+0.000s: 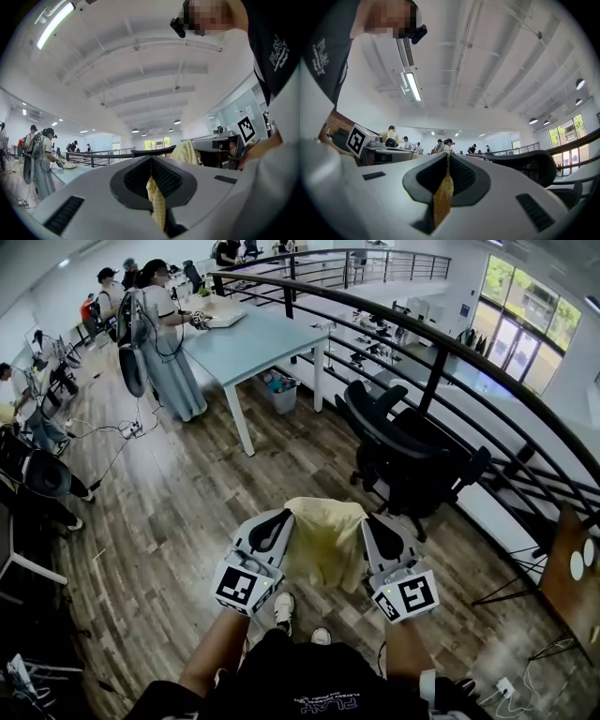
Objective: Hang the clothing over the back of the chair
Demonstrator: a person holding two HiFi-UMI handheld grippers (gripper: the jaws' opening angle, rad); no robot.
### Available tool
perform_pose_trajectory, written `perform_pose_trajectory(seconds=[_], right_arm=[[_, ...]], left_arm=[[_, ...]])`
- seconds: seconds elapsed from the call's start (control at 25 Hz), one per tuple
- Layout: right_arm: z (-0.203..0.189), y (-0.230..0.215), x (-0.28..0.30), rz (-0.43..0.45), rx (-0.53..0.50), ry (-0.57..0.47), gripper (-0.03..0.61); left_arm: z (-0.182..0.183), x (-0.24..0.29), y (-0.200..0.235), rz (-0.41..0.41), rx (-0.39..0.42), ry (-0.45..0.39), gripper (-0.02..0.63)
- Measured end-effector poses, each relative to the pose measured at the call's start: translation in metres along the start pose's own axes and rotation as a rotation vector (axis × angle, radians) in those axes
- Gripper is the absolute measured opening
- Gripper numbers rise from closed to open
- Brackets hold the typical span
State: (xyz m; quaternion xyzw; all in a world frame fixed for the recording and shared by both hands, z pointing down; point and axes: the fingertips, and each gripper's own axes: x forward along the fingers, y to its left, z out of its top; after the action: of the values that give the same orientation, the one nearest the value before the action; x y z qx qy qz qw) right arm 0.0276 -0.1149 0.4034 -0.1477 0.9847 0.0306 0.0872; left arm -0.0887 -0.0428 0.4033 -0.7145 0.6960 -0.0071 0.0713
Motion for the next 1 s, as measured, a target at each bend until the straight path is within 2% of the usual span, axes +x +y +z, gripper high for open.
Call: perform_pose_trajectory(seconds=[0.72, 1.0], right_arm=[[0.003, -0.024, 0.062, -0.159, -0.086, 0.002, 0.031], [0.010, -0.048, 0.071, -0.291, -0.130, 0.007, 0.031]], left_arm=[[0.010, 0.065, 0.062, -0.175, -0.003, -0.070, 0.018], [0.011, 0.091, 0.081, -0.263, -0.018, -0.099, 0.017]])
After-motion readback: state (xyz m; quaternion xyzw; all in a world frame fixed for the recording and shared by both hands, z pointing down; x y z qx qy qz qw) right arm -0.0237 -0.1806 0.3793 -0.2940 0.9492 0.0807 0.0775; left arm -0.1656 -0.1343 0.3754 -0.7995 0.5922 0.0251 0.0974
